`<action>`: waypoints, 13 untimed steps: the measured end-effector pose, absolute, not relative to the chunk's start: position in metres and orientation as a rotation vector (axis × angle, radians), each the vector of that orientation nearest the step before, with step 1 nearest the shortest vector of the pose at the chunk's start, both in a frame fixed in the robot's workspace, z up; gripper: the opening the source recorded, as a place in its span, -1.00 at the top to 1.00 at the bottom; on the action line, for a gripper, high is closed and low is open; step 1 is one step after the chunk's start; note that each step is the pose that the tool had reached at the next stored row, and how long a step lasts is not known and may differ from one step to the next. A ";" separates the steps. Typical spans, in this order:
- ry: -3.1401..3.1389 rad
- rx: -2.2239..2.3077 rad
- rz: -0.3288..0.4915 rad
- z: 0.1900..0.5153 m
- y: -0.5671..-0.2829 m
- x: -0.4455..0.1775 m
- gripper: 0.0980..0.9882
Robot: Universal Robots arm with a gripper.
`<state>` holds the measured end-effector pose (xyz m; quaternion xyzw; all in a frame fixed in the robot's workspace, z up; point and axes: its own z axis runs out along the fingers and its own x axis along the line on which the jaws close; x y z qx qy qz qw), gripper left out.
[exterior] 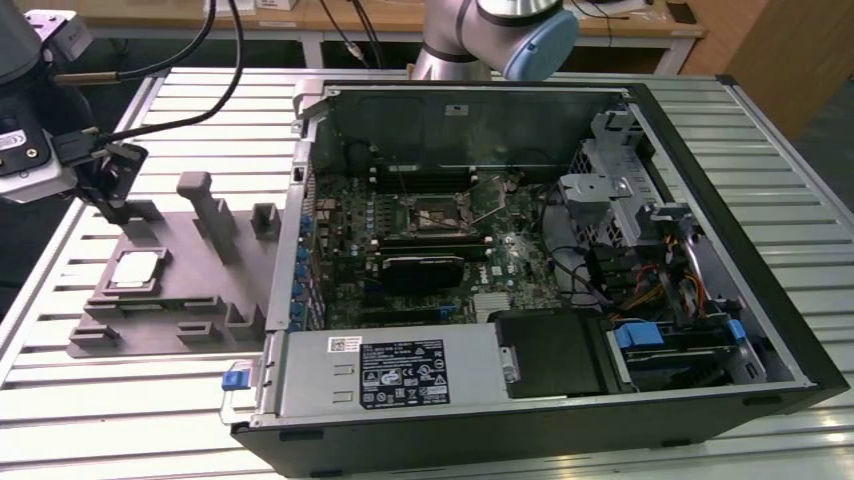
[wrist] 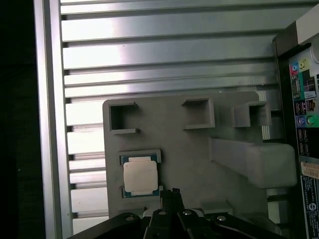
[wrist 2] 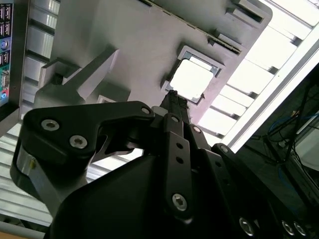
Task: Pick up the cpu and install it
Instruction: 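Pick up the cpu and move it towards the insertion slot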
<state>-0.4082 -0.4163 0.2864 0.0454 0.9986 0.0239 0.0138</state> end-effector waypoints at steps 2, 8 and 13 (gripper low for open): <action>3.110 0.142 0.075 0.285 -0.417 -0.410 0.98; 3.110 0.141 0.075 0.280 -0.419 -0.414 0.98; 3.110 0.142 0.074 0.276 -0.420 -0.418 0.98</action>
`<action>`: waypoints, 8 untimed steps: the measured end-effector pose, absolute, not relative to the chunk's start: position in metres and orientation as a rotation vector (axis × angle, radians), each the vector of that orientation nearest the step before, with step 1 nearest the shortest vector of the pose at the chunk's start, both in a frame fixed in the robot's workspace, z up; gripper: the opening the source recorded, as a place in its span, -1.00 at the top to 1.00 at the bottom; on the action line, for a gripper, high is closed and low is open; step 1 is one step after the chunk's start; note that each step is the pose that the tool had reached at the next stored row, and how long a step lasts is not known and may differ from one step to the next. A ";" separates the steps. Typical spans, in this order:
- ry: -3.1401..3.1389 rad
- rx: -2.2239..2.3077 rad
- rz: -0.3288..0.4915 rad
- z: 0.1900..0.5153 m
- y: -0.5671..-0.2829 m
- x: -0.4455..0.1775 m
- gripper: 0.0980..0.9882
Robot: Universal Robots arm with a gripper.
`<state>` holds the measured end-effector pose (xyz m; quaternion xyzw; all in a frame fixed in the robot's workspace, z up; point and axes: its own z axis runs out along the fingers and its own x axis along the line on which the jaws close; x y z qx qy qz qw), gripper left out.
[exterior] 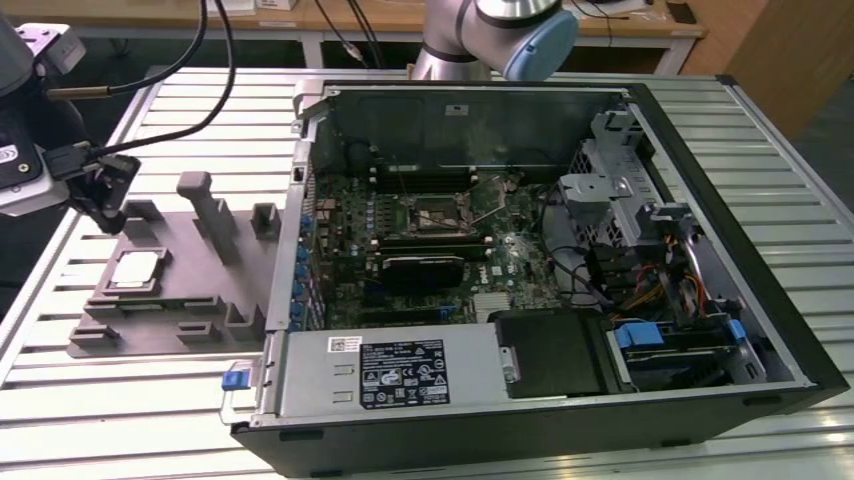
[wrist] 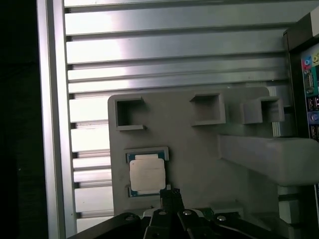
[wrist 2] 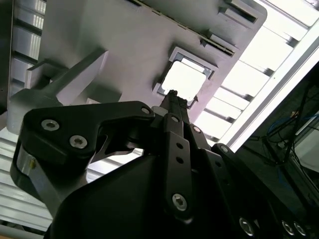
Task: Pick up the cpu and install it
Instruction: 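Pick up the cpu and move it towards the insertion slot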
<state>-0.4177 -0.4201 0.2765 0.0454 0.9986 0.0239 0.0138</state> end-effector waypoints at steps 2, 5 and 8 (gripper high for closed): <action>3.110 0.142 0.075 0.275 -0.420 -0.419 0.98; 3.110 0.142 0.075 0.273 -0.421 -0.421 0.98; 3.110 0.141 0.075 0.270 -0.421 -0.422 0.98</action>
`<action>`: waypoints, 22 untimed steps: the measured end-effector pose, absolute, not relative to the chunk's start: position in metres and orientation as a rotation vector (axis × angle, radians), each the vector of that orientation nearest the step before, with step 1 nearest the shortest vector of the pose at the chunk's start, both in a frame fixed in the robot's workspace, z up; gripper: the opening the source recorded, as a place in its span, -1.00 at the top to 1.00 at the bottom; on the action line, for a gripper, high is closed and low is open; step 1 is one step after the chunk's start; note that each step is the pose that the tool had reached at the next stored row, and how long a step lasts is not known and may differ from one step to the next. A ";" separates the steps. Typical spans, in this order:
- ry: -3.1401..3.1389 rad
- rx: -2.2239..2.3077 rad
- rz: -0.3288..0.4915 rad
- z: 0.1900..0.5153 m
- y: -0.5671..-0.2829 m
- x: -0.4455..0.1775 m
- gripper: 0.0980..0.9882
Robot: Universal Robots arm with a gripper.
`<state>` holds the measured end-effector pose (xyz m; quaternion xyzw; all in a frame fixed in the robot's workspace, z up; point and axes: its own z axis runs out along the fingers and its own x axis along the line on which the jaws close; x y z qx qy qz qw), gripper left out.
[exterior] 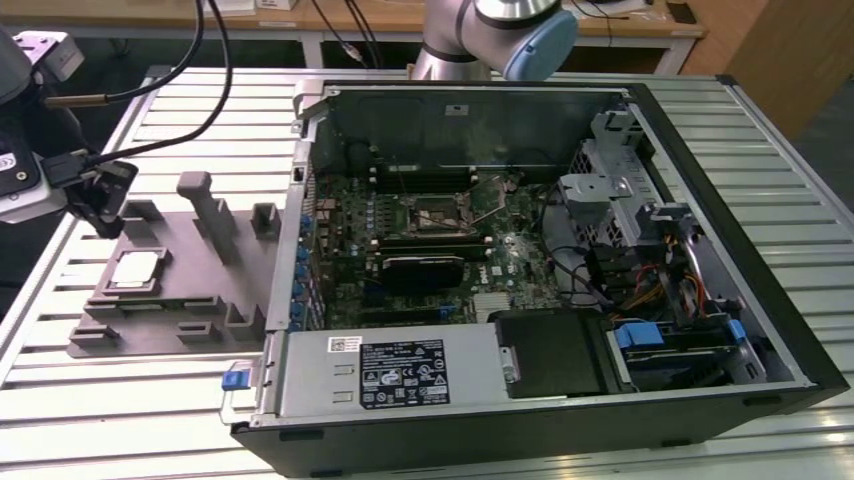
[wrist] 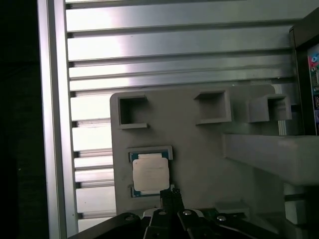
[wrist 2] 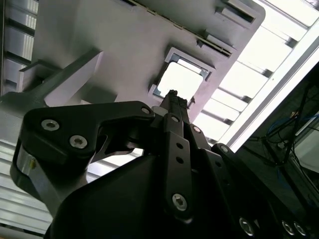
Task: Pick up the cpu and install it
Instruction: 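Pick up the cpu and move it towards the insertion slot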
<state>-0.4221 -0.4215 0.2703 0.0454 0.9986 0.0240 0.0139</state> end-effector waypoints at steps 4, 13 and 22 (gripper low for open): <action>3.110 0.142 0.075 0.268 -0.422 -0.424 0.98; 3.110 0.141 0.075 0.262 -0.423 -0.426 0.98; 3.110 0.141 0.075 0.256 -0.424 -0.429 0.98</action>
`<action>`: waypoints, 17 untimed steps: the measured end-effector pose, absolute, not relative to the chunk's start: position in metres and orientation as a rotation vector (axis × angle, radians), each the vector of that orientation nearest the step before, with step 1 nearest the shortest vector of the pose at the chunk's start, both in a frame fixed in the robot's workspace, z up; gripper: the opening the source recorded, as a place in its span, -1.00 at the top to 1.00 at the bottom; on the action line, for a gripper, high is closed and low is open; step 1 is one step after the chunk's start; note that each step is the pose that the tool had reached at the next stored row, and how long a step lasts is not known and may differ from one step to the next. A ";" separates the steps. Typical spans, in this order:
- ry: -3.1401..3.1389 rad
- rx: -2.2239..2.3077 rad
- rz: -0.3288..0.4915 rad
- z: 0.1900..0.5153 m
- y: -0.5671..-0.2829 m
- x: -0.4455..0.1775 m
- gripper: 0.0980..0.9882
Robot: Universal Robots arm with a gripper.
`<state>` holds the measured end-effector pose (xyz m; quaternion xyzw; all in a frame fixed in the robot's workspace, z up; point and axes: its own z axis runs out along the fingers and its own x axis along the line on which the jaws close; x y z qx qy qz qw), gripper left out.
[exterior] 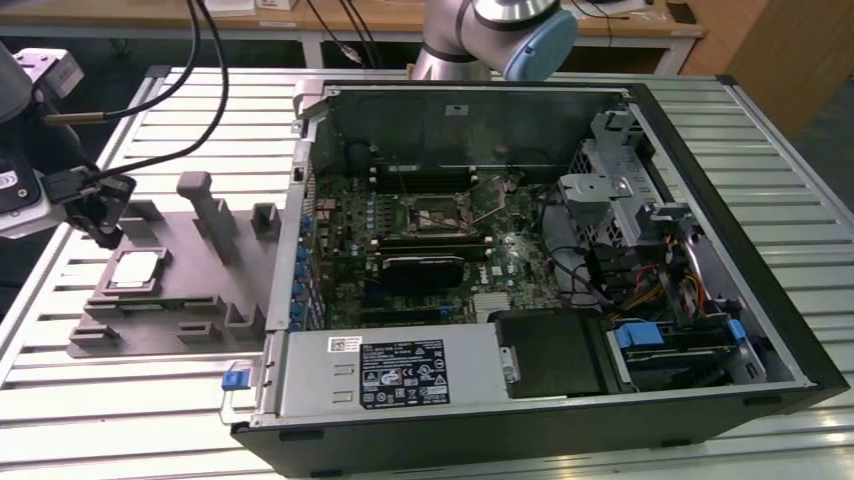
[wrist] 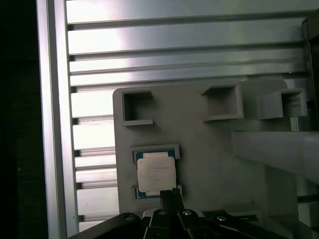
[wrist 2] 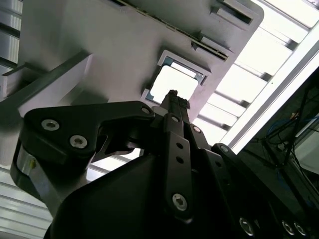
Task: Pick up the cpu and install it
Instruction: 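Pick up the cpu and move it towards the insertion slot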
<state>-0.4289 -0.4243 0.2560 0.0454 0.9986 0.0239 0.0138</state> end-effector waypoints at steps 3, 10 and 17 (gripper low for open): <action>3.110 0.142 0.075 0.253 -0.425 -0.429 0.98; 3.110 0.142 0.075 0.244 -0.425 -0.430 0.98; 3.112 0.142 0.075 0.231 -0.425 -0.431 0.98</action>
